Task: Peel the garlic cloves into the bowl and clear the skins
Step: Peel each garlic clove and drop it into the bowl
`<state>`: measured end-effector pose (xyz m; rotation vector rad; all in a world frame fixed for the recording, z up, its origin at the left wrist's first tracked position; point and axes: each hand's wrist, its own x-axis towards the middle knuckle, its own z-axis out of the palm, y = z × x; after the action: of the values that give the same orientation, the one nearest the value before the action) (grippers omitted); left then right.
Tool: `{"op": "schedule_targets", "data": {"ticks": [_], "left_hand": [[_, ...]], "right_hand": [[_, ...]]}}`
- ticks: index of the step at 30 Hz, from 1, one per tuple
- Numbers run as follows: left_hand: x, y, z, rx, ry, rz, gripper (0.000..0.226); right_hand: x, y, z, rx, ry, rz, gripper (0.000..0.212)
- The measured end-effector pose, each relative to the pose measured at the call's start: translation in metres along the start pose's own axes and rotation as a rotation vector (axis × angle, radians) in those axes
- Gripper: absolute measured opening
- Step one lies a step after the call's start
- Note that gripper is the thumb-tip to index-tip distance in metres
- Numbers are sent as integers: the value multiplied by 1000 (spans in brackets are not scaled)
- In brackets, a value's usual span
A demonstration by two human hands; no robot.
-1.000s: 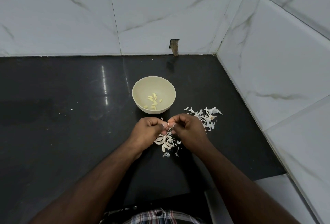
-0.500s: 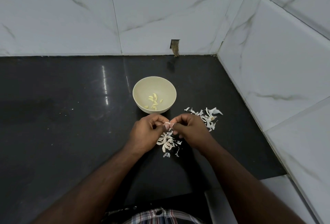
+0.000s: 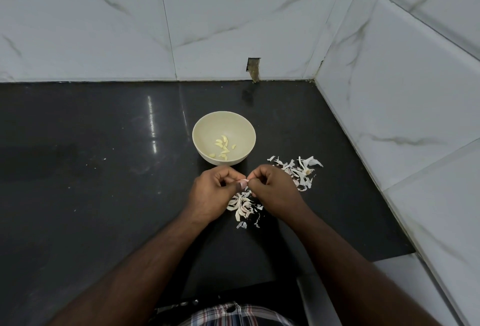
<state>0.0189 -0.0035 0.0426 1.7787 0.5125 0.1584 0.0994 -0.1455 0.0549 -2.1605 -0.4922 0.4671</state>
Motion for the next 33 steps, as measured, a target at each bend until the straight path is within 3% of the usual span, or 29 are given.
{"op": "schedule_targets", "data": {"ticks": [7,18,27,30,33], "left_hand": [[-3,8,-1,-190,-45,-102,4],[0,4,-4,-383,-134,-265,10],[-2,0,-3,-138,-73,-20,17],[0,-2,-2,-59,-46,-15,15],[-2,-1,1,-151,-19,-50,11]], "right_hand": [[-2,-4,4,65,-5,63,10],[-9,-8,2,3,33,-11,10],[-7,-8,-7,243,-46,64,15],[-8,-10,-7,236,-39,68,14],[-7,-10,-7,197,-29,66,13]]}}
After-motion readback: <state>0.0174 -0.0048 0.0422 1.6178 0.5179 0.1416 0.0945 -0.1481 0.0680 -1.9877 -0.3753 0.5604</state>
